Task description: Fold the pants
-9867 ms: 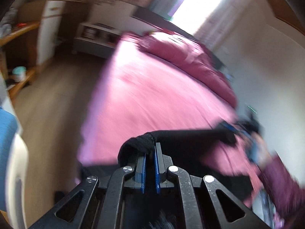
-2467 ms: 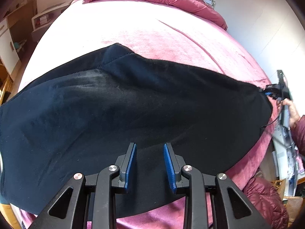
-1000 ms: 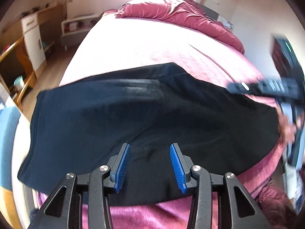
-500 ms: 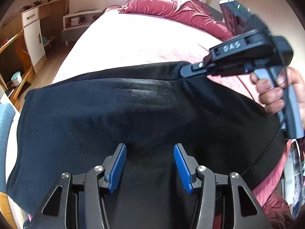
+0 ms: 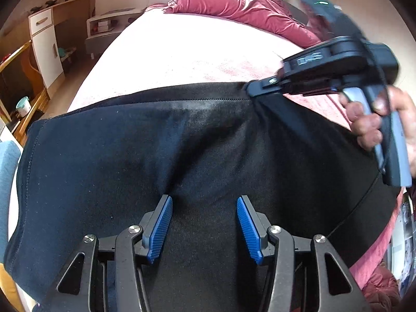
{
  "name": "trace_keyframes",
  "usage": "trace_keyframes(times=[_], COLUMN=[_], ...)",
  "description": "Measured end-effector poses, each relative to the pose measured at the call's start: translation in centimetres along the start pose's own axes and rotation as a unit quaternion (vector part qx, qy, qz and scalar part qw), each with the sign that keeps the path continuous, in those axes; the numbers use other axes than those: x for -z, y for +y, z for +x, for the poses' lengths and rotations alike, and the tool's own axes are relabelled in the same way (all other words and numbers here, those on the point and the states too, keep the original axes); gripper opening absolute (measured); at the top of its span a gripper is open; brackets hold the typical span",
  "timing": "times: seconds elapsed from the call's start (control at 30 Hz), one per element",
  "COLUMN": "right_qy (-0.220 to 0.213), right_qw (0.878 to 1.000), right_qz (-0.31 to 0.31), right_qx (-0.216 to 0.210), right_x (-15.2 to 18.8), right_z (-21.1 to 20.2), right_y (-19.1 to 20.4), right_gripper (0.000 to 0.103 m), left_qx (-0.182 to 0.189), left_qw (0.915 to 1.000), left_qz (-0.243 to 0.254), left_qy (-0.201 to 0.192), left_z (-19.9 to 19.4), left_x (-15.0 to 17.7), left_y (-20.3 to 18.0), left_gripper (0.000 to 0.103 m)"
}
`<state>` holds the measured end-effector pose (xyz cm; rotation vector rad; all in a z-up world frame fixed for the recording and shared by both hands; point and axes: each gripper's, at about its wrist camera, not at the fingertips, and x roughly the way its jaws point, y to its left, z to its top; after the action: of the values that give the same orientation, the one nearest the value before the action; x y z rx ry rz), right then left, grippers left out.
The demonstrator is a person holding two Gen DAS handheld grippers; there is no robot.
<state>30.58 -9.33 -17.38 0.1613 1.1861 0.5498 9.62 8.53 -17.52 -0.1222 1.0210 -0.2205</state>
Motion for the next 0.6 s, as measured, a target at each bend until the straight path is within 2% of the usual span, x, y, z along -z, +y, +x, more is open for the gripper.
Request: trace_keyframes(times=[0.13,0.23,0.3,0.4,0.47,0.5,0.6], right_qy=[-0.041,-0.045,-0.04,-0.025,-0.022,-0.022,-0.022], right_qw=[0.999,0.999,0.999,0.999,0.996,0.993,0.992], right_qz=[0.01,0.007,0.001,0.0,0.004,0.008,0.015], right_qx=[0.01,0.008,0.008,0.037,0.081,0.113,0.126], right_x=[1.9,4.1,5.3,6.7,6.3,5.8,4.9], right_z=[-4.1,-6.1,-6.0,-4.3,-2.4,-1.3,-0.2], right_y=[0.1,0.2,0.8,1.0,0.8,0.3,-0.1], right_gripper=[0.015,0.015,0.015,0.015,0.015,0.009,0.007], left_qx=[0.018,0.017,0.016,0.009,-0.002,-0.004,-0.015], left_qw=[0.9994,0.9988,0.9985,0.9984,0.9982,0.9983,0.9983], left_qz=[-0.029,-0.043,-0.049,-0.055,-0.059,-0.058,-0.056], left_qy=[-0.002,-0.01,-0.015,-0.007,0.001,0.004,0.006], left_z=[-0.9,-2.0,-2.6,-2.9,-2.7,-2.8,-3.6], left_x=[-0.3,-0.5,-0.4,-0.5,-0.4,-0.4,-0.5], left_y=[1.4,2.3,2.8,3.7,4.3,4.5,5.0], left_gripper=[0.053,0.053,0.053,0.053,0.052,0.051,0.048])
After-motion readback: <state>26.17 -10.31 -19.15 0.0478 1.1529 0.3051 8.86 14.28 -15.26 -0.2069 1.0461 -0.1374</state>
